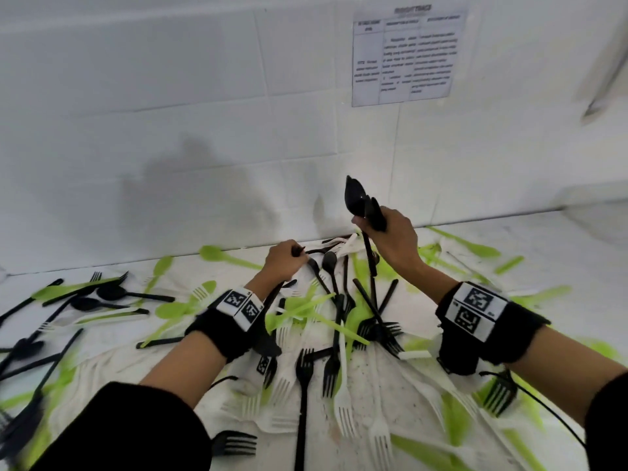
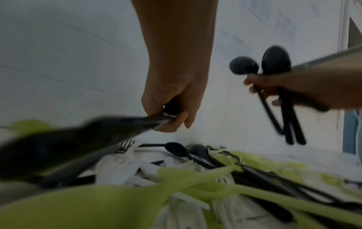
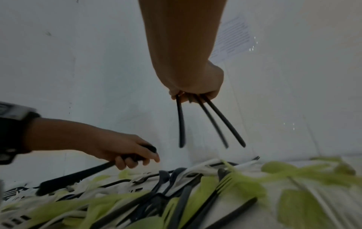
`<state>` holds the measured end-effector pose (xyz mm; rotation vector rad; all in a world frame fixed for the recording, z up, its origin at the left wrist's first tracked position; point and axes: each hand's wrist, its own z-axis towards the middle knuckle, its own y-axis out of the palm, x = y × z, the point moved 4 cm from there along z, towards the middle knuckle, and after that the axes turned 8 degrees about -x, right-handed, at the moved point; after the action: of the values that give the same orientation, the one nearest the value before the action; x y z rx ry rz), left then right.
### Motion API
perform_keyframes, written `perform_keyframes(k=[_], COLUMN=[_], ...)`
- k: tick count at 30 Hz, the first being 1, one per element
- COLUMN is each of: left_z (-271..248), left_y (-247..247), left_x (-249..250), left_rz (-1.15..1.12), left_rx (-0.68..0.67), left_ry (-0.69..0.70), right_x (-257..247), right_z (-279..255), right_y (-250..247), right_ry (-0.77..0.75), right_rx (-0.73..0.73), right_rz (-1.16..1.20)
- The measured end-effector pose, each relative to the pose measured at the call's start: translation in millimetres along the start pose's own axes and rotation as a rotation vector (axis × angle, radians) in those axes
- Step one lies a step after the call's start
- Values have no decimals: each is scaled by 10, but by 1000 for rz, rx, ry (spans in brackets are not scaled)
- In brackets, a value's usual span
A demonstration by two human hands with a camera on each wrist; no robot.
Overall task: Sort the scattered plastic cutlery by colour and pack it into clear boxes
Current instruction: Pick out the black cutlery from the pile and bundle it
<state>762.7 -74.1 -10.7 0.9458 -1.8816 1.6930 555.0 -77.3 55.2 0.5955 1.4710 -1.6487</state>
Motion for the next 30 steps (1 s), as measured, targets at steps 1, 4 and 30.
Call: perform_keyframes(k=[1,4,30], left_z=[67,223,-550], left_y=[62,189,-430], left_x=[21,67,-163], left_rz=[57,189,-1402], left_rx=[-3,-1,51], left_ry=[-29,-91,-44], right_x=[-1,124,424], right_z=[-20,-20,49], right_y=[-67,-166,968], right_ry=[4,34,123], right_rx=[-1,-3,-499], right_rz=[-23,47,-396])
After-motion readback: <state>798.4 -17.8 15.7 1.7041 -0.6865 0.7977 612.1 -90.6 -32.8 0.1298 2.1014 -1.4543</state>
